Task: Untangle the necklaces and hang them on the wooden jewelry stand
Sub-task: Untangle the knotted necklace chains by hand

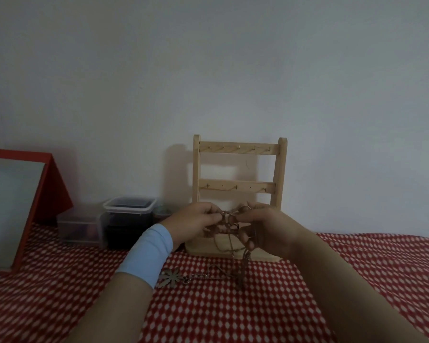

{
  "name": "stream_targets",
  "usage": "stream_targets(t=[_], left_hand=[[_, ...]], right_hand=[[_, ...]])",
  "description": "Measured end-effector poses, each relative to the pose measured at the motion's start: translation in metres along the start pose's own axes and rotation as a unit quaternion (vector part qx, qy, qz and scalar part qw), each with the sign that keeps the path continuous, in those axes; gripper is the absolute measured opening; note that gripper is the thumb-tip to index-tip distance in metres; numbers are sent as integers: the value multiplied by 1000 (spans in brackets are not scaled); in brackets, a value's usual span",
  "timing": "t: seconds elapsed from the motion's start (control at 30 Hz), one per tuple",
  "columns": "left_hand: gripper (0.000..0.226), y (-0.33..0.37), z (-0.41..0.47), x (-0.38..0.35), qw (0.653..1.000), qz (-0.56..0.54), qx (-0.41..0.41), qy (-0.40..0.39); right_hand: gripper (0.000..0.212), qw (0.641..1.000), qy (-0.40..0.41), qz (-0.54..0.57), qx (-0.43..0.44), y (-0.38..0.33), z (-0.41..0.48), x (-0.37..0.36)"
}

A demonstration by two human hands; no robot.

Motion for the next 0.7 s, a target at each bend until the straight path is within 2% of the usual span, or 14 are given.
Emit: stream_targets(t=[0.17, 0.23, 0.3, 0.43, 0.47, 0.6, 0.7], left_hand=[[31, 1, -3, -11, 984, -171, 35, -37], [30, 1, -2, -12, 980, -196, 31, -24], [28, -1, 2, -8, 985, -170, 18, 7], [22, -1, 4, 1, 997, -38, -25, 65], [19, 1, 4, 2, 997, -14, -36, 72], [6, 7, 2, 6, 993, 17, -62, 101], [2, 11, 1, 6, 988, 62, -88, 107]], right_hand=[[19, 998, 50, -40, 23, 1, 6, 4], [14, 997, 60, -45, 33, 0, 7, 4], [3, 997, 70, -29, 30, -1, 8, 6], [39, 997, 51, -46, 18, 3, 10, 5], [40, 997, 43, -61, 23, 4, 10, 5], [15, 990, 77, -108, 54, -2, 6, 5], [17, 978, 119, -149, 90, -7, 4, 8]])
Point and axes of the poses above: each hand's wrist, its own z-axis towards the middle knuckle, its own x-axis out of the back of the hand, y = z × x, the point moved 6 cm from there along z, towards the middle knuckle, and after that the axes turned 11 degrees about y, right-handed, at the moved point
